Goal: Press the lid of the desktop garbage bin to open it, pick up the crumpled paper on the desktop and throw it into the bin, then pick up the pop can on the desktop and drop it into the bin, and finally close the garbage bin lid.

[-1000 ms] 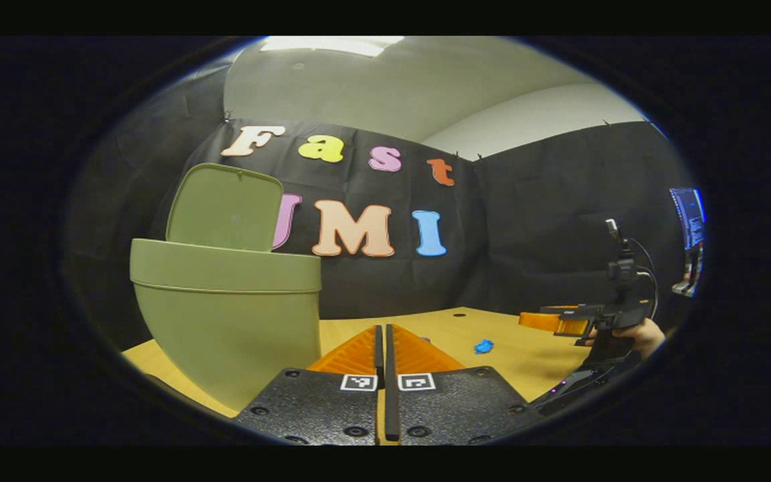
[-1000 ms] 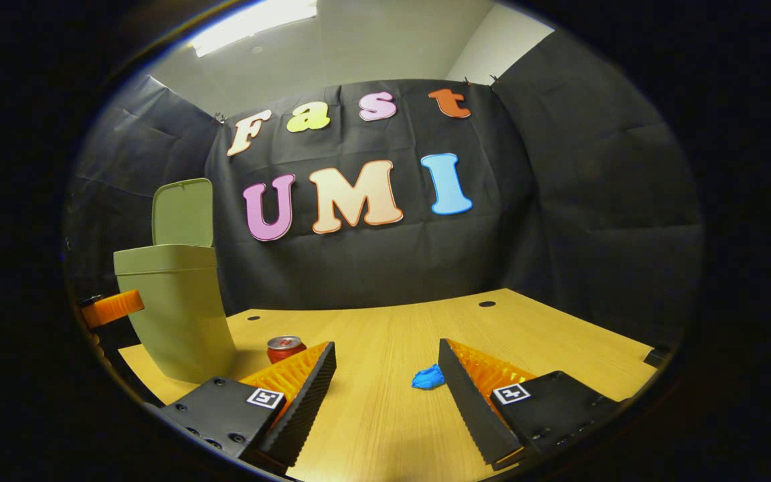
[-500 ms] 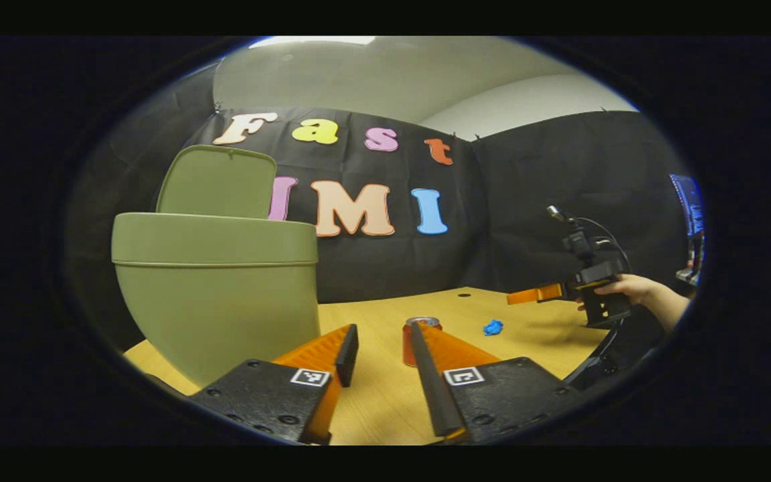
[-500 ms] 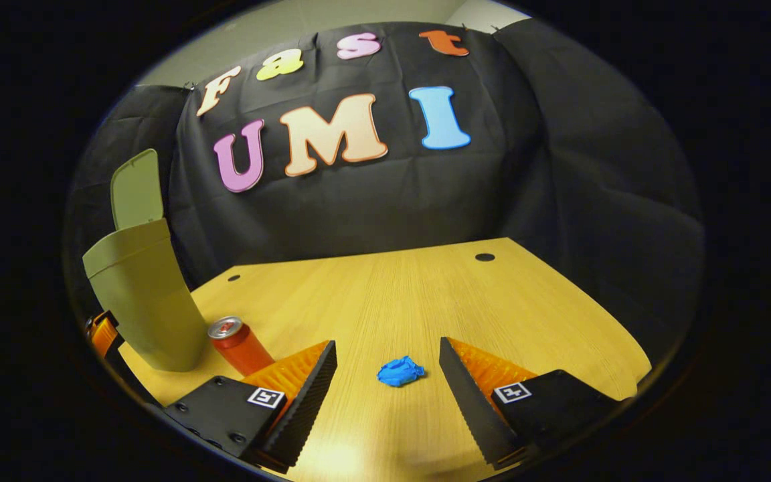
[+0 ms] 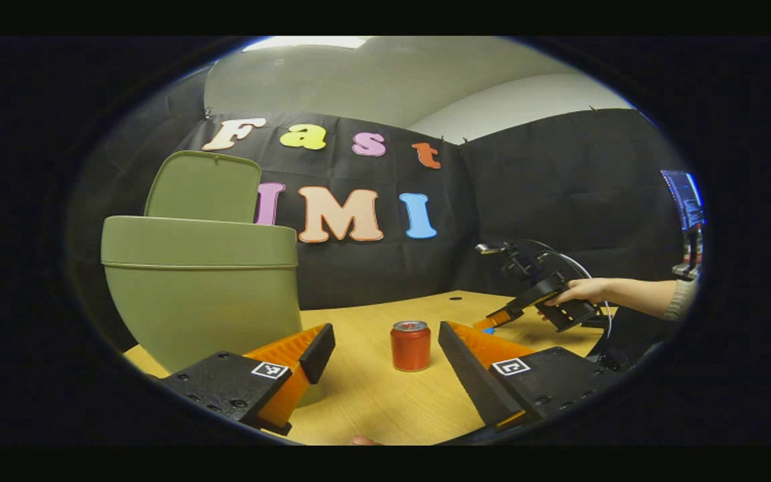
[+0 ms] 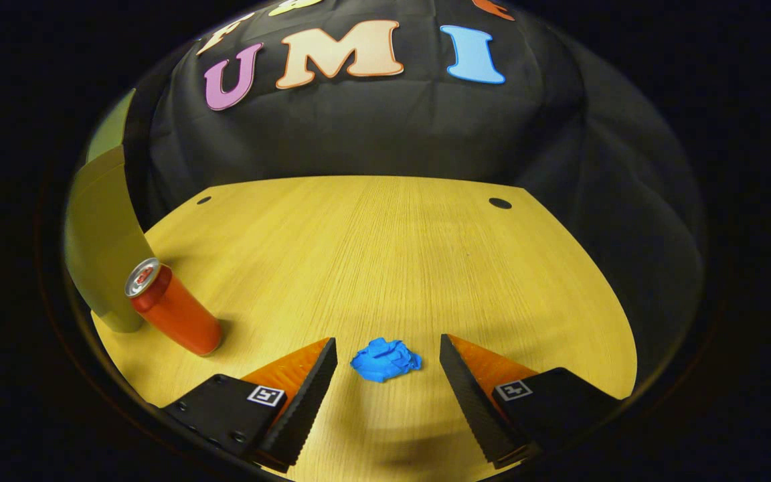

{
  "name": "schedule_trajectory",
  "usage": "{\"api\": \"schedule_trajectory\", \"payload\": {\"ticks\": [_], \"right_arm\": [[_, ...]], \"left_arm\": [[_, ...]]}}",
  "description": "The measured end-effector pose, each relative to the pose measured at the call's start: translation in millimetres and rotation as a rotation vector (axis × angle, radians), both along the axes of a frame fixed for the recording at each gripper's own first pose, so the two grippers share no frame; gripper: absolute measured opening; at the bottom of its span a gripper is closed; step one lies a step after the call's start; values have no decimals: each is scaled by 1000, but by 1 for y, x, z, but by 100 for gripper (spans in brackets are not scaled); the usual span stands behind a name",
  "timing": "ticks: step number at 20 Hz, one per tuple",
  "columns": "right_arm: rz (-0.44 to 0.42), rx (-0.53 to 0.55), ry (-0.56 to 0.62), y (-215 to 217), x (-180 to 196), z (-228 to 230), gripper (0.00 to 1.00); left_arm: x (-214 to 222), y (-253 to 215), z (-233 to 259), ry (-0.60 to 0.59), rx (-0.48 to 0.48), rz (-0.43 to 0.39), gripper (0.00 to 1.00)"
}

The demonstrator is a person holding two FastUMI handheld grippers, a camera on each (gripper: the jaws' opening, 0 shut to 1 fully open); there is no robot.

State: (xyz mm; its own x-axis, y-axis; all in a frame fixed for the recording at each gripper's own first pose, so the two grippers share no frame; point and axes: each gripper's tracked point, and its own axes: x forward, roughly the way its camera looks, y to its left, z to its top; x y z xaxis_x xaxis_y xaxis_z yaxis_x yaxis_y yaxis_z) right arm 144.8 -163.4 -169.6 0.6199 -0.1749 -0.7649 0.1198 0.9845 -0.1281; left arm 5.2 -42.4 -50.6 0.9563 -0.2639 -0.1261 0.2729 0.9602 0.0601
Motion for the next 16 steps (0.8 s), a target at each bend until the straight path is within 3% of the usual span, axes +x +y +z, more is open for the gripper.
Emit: {"api": "schedule_trajectory", "payload": {"ticks": [3,5,6,7,8,11,13,16], "right_arm": [[-11,-10,34,-3,1,-9,94],[-19,-12,41,-3,0,-8,98],[-20,-6,44,-4,-1,-11,92],[-20,-3,46,-3,0,-12,73],[-20,-2,48,-2,-1,-13,65],[-20,-10,65,1,-4,-17,37],[-24,1,63,5,-6,-14,30],[-14,35,24,18,-8,1,30]], "left_arm": [[-1,-1,-5,19,-9,1,94],[-1,-2,-8,31,-16,-4,94],[-2,-3,-7,34,-20,-9,94],[-2,-4,-6,33,-22,-13,94],[-3,-5,-5,32,-22,-15,99],[-4,-7,-4,34,-32,-18,94],[-6,-10,-4,43,-44,-26,94],[-7,-10,-5,53,-44,-26,94]]}}
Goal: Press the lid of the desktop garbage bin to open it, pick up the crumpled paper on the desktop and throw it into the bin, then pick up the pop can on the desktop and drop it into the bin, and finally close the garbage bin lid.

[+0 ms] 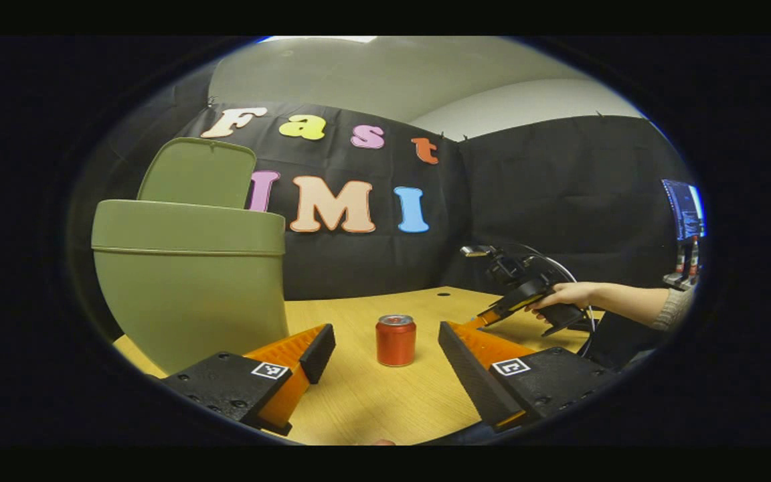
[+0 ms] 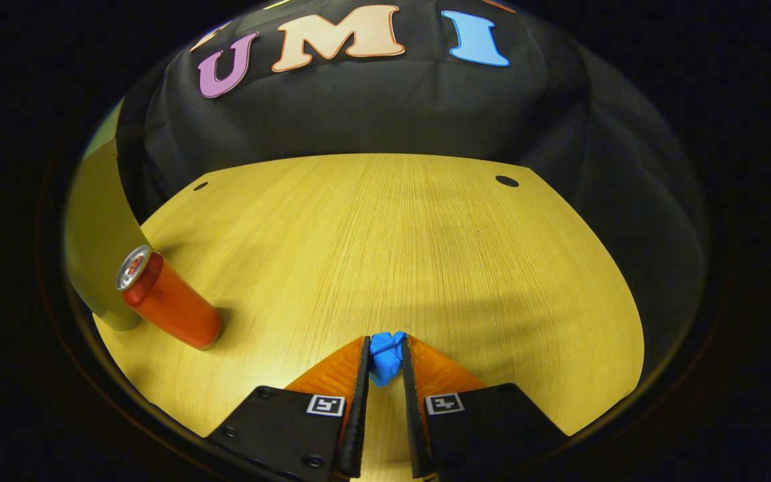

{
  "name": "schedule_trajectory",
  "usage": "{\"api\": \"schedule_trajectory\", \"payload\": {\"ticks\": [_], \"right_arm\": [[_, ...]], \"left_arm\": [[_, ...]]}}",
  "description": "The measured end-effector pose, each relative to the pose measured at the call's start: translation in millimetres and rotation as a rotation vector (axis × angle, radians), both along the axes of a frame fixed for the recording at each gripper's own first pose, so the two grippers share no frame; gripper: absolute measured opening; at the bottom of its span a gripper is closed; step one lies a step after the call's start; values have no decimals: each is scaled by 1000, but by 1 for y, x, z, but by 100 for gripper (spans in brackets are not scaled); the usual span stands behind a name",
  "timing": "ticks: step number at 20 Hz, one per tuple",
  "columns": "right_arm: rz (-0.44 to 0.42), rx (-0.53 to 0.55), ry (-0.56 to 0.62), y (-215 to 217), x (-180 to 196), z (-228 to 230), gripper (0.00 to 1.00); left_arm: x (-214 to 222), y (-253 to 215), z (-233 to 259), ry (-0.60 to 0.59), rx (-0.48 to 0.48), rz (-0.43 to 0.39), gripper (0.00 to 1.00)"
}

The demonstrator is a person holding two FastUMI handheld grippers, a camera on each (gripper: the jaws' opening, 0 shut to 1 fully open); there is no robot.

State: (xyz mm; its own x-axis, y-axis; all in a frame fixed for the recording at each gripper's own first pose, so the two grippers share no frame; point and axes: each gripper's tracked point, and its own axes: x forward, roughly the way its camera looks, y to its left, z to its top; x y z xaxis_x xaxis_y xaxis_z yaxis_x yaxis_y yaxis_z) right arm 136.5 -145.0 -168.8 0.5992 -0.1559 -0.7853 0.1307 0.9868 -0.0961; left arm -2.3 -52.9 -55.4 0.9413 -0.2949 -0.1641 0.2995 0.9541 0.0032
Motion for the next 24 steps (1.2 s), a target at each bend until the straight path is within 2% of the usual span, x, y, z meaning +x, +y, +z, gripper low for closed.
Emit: {"api": "schedule_trajectory", "payload": {"ticks": [4,7,11,15,19,20,21,24], "right_arm": [[37,11,-80,21,6,46,29],[102,16,-163,52,15,96,29],[238,-14,-261,122,24,157,29],[412,-28,-361,216,28,221,29],[555,-19,-410,309,42,261,29],[584,-7,-425,330,47,267,29],[610,5,-439,350,50,272,29],[688,38,-448,396,53,272,29]], "left_arm": [[0,-3,-8,34,-13,-1,94],[-1,1,-14,61,-27,25,94],[-3,3,-14,73,-21,37,94],[-6,-1,-16,84,-22,26,94],[-12,-9,-15,94,-25,11,94],[-13,-9,-13,92,-23,10,99],[-14,-9,-10,89,-21,11,94],[-15,-6,-7,75,-5,18,94]]}}
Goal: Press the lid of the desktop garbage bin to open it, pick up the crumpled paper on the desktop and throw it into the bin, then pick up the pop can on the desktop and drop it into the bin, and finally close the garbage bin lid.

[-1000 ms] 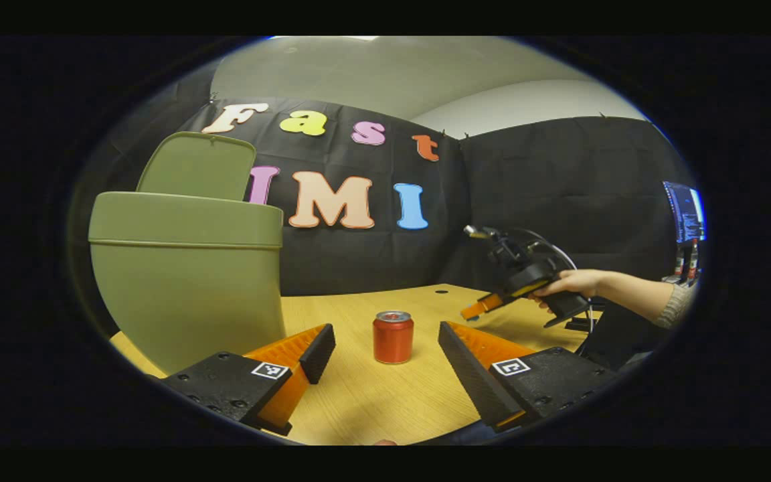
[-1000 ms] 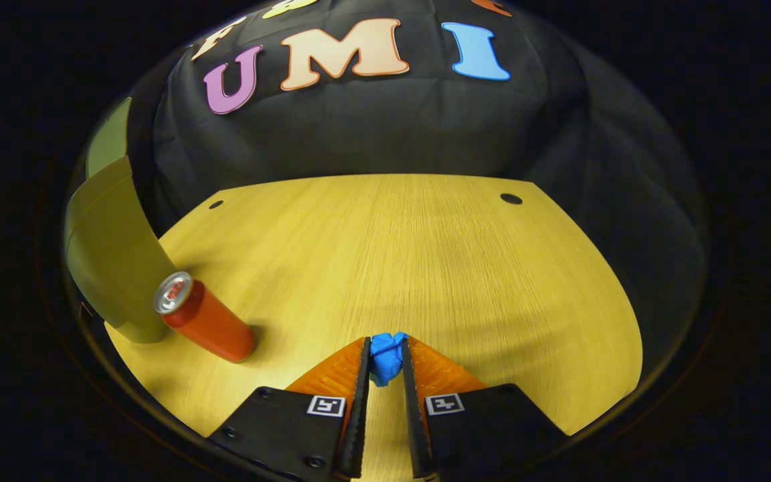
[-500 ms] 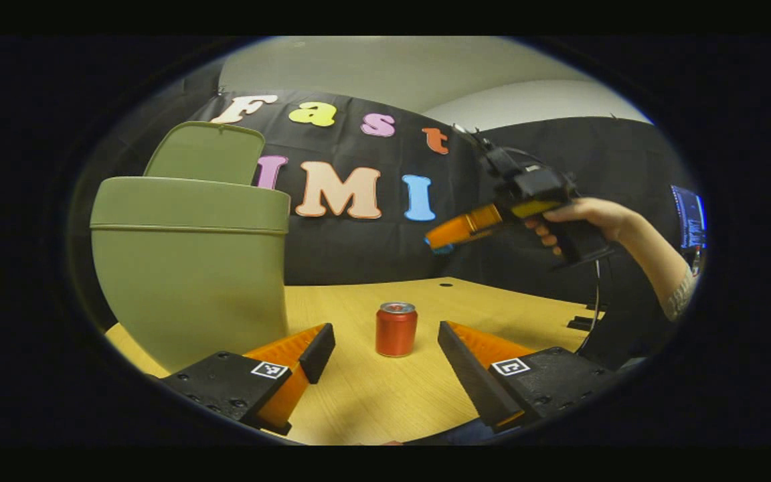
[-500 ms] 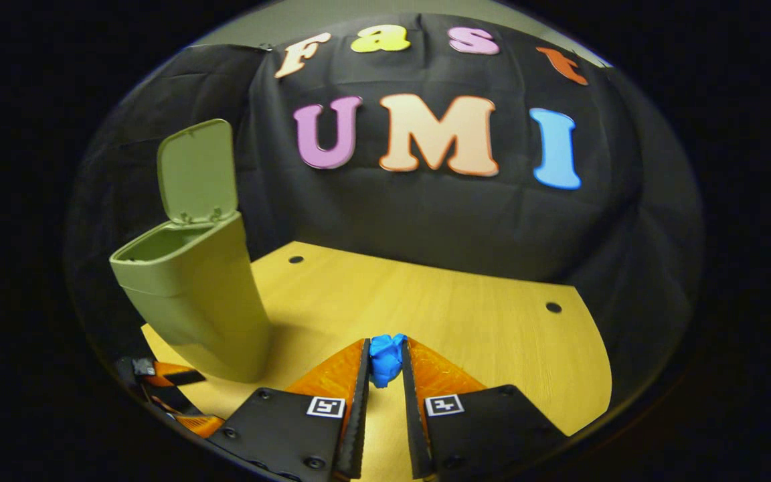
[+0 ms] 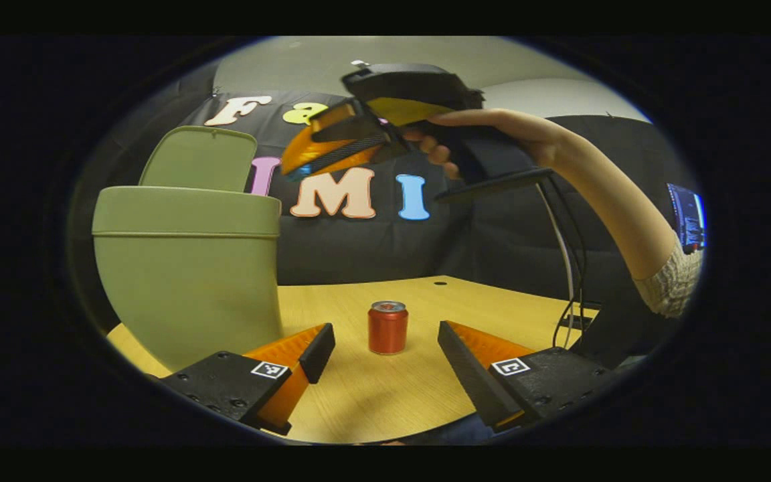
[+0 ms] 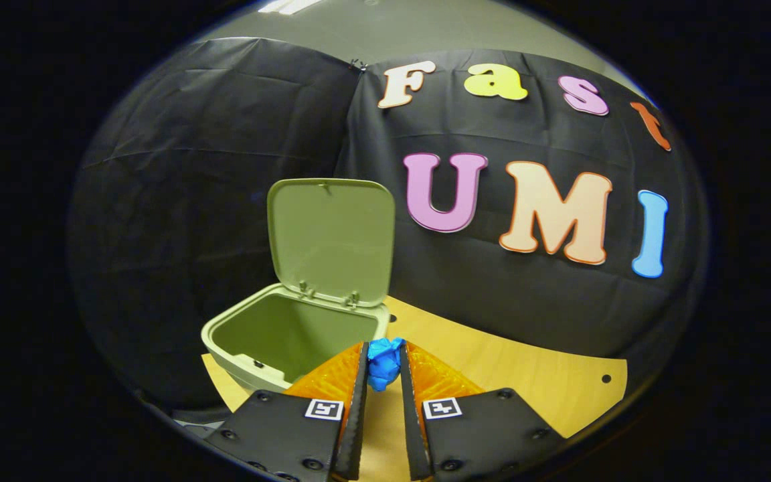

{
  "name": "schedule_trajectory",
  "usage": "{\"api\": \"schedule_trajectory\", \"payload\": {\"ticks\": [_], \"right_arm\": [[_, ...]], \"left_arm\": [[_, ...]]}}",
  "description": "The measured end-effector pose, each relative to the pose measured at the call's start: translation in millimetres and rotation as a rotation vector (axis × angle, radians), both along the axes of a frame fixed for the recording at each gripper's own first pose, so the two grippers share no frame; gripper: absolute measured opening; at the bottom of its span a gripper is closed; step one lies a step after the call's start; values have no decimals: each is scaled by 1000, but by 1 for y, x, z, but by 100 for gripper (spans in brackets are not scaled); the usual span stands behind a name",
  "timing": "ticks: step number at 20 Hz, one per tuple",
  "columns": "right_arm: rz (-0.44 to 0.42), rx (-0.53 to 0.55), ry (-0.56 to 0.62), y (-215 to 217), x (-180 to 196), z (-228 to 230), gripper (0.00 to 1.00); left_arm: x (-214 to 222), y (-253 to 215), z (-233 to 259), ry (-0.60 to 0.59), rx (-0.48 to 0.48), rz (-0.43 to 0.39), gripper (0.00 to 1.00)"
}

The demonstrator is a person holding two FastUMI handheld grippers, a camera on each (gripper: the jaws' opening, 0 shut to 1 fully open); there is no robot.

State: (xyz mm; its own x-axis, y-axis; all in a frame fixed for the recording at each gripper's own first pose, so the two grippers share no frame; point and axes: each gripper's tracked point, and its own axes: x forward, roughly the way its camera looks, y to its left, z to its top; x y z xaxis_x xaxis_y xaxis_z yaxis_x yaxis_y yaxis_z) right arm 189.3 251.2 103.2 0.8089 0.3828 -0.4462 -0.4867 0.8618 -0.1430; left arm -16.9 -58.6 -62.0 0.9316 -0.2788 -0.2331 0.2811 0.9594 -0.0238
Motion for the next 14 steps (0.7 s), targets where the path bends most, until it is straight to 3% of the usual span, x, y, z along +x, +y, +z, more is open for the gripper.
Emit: {"api": "schedule_trajectory", "payload": {"ticks": [6,7,9,10,12,14], "right_arm": [[84,14,56,54,6,-27,33],[91,8,62,58,6,-30,41],[92,-10,55,61,5,-36,71],[93,-16,34,62,3,-33,85],[88,-13,-10,59,4,-27,96],[87,-3,-31,53,1,-20,98]], "left_arm": [[-3,5,12,-31,12,12,94],[-3,6,13,-33,15,14,94],[-4,7,15,-36,13,22,94],[-5,8,15,-35,9,23,99],[-2,10,13,-33,8,21,94],[-1,10,9,-21,9,20,94]]}}
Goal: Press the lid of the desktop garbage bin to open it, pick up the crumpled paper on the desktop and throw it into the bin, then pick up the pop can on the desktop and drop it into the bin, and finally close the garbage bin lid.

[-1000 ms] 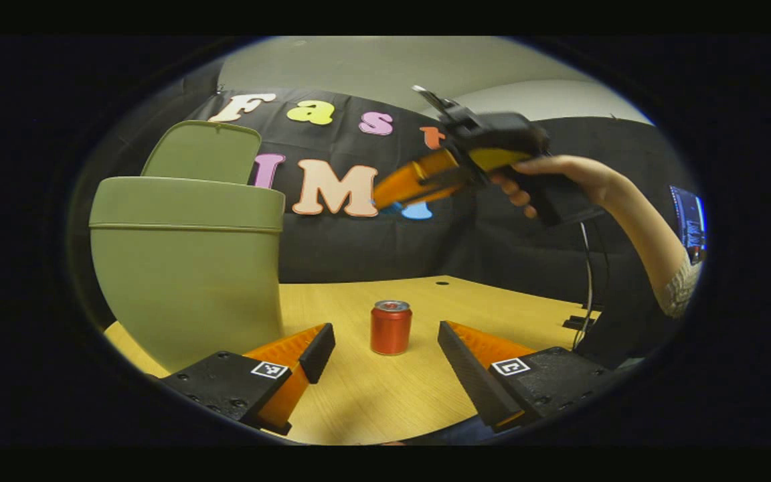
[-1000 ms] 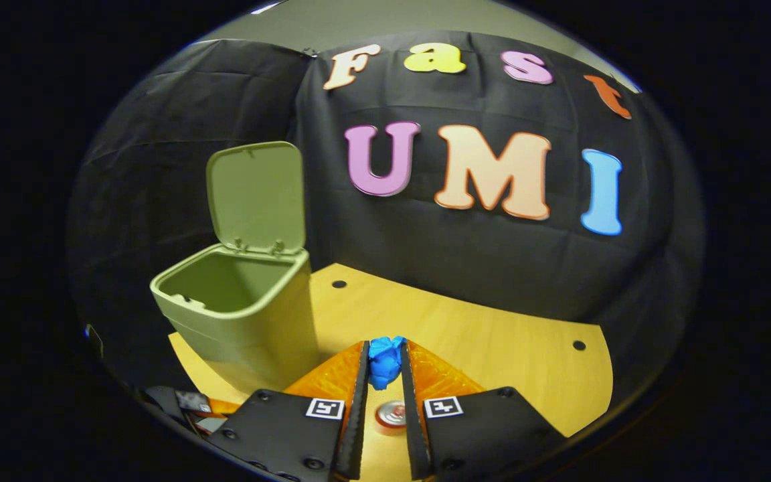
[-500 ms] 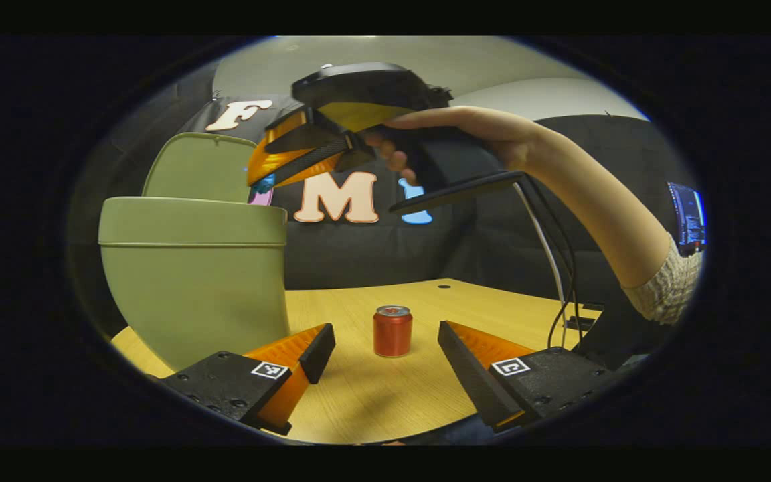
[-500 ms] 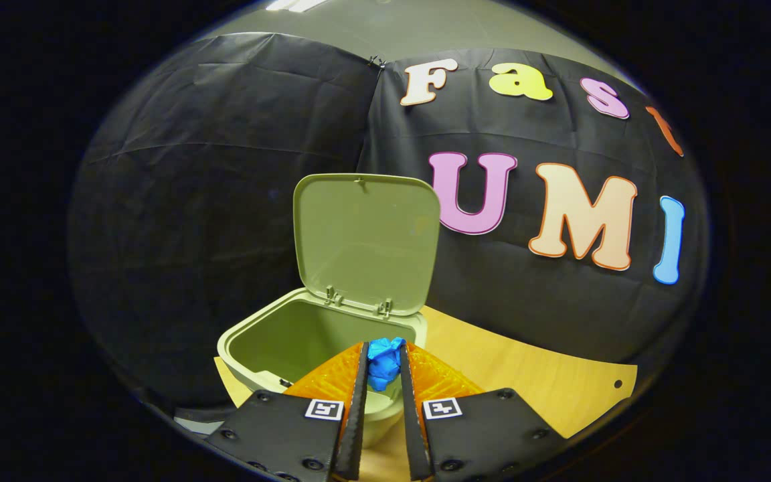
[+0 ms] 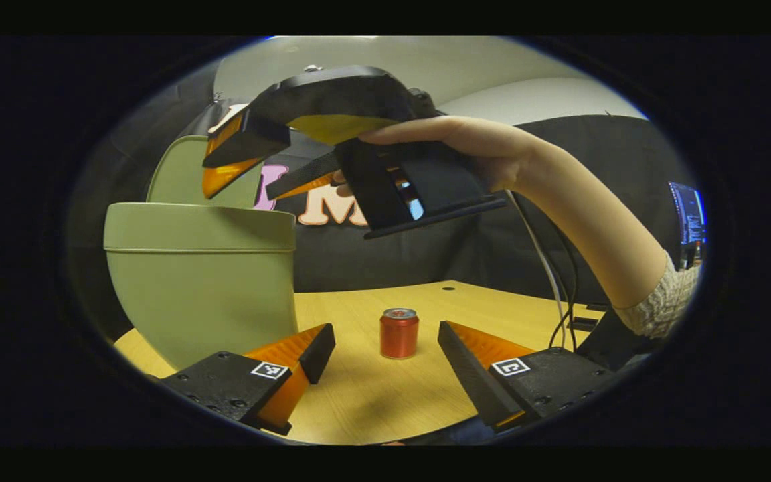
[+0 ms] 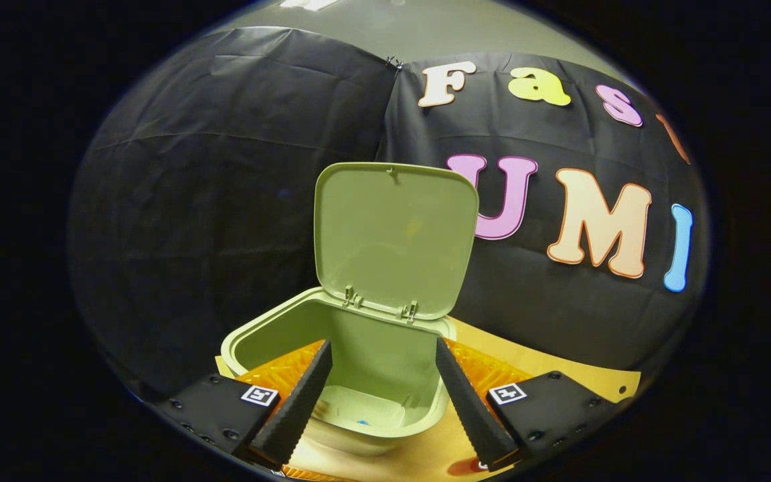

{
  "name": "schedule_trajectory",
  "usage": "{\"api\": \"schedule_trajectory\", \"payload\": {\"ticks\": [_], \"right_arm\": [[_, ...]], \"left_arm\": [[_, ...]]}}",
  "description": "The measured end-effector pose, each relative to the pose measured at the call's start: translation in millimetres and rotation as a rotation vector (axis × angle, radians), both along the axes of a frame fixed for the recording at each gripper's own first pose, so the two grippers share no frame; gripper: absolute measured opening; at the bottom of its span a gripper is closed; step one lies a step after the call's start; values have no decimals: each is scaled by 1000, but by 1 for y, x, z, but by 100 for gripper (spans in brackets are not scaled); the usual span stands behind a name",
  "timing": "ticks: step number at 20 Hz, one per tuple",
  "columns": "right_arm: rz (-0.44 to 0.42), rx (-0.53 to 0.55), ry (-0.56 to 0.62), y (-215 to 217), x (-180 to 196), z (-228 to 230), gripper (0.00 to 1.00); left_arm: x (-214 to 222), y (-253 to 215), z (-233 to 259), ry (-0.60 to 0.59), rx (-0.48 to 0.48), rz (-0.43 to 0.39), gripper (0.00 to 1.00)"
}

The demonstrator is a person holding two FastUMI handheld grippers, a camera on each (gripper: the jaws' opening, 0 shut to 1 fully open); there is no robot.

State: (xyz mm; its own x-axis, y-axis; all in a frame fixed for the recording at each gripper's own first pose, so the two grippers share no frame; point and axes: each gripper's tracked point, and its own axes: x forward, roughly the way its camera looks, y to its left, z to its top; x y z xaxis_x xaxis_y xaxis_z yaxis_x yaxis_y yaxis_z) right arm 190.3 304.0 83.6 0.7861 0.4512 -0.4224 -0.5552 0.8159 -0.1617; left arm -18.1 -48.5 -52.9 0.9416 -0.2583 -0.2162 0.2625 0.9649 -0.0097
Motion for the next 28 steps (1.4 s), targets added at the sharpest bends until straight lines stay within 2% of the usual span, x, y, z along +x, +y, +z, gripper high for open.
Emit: {"api": "schedule_trajectory", "payload": {"ticks": [1,4,5,8,9,10,11,13,14,17,18,19,21,26,27,28], "right_arm": [[-3,7,-6,-6,-3,4,96],[-41,25,-39,-38,-8,12,98],[-66,22,-47,-58,-11,14,100],[-162,18,-92,-122,-20,23,98],[-194,18,-108,-139,-21,23,100],[-223,22,-123,-157,-25,23,98],[-252,29,-135,-175,-29,20,100],[-296,57,-153,-203,-41,15,98],[-315,70,-155,-218,-48,10,100],[-385,84,-153,-264,-69,-11,98],[-405,83,-152,-278,-76,-19,98],[-422,78,-154,-291,-85,-28,96],[-462,66,-170,-317,-99,-46,100],[-540,101,-132,-368,-133,-103,98],[-547,106,-130,-374,-138,-108,98],[-555,107,-133,-380,-143,-112,99]], "left_arm": [[1,-1,-2,5,-4,-1,94],[3,0,-6,19,-11,2,94],[3,0,-9,26,-11,1,94],[10,0,-17,37,-5,-8,94],[13,1,-17,34,-3,-6,89],[14,1,-19,37,0,-5,94],[17,1,-20,37,1,-7,94],[23,-4,-22,46,8,-22,94],[26,-8,-24,52,13,-32,94],[39,-18,-29,55,25,-45,94],[44,-22,-32,63,28,-50,99],[49,-27,-35,69,27,-54,94],[62,-37,-44,93,29,-69,94],[100,-47,-66,139,88,-59,95],[105,-46,-70,147,100,-52,99],[111,-47,-75,155,110,-49,95]]}}
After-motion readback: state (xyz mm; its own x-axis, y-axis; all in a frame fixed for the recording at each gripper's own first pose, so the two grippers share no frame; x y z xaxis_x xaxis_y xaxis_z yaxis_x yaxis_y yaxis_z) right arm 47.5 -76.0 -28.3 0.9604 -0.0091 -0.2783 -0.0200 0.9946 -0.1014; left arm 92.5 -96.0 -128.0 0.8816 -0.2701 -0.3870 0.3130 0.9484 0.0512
